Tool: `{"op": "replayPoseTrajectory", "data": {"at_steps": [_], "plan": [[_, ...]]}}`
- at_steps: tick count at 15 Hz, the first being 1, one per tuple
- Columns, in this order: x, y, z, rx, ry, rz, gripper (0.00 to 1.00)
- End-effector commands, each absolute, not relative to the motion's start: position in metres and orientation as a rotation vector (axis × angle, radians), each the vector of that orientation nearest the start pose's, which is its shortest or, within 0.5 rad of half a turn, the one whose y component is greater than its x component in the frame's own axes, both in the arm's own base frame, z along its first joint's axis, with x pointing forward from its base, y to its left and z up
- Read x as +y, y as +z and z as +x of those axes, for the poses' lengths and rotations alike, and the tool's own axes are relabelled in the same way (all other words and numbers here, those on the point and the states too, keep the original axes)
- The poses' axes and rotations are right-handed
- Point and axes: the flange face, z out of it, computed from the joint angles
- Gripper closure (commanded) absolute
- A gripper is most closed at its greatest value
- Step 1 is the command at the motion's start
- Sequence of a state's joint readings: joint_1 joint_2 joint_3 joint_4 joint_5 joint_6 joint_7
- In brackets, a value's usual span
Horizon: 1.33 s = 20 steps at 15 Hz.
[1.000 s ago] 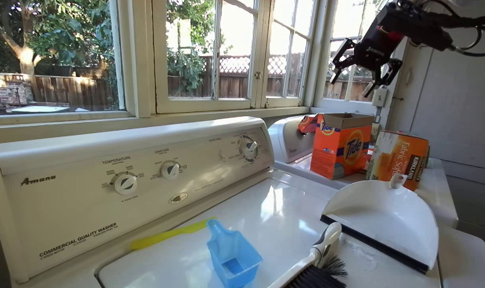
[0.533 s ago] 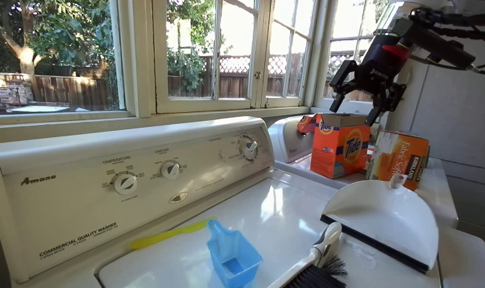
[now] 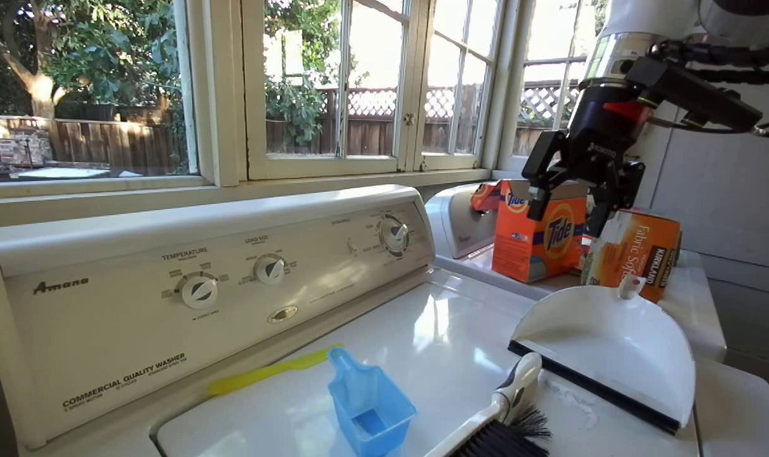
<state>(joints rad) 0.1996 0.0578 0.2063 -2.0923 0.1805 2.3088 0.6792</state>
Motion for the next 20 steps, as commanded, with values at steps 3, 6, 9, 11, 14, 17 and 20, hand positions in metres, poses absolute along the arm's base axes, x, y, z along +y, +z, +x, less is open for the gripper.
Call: {"op": "replayPoseTrajectory", "data": {"at_steps": [3, 6, 9, 11, 14, 17, 20], "plan": [[0.221, 0.409, 0.529, 0.869, -0.092, -2.806, 0.0], [0.234, 0.401, 0.525, 1.109, -0.055, -2.729, 0.0], [0.251, 0.39, 0.521, 1.261, -0.005, -2.687, 0.0], [0.264, 0.376, 0.518, 1.304, 0.013, -2.69, 0.0], [0.282, 0.352, 0.514, 1.324, 0.037, -2.707, 0.0], [0.295, 0.33, 0.516, 1.33, 0.042, -2.699, 0.0], [0.304, 0.309, 0.521, 1.358, 0.043, -2.686, 0.0]]}}
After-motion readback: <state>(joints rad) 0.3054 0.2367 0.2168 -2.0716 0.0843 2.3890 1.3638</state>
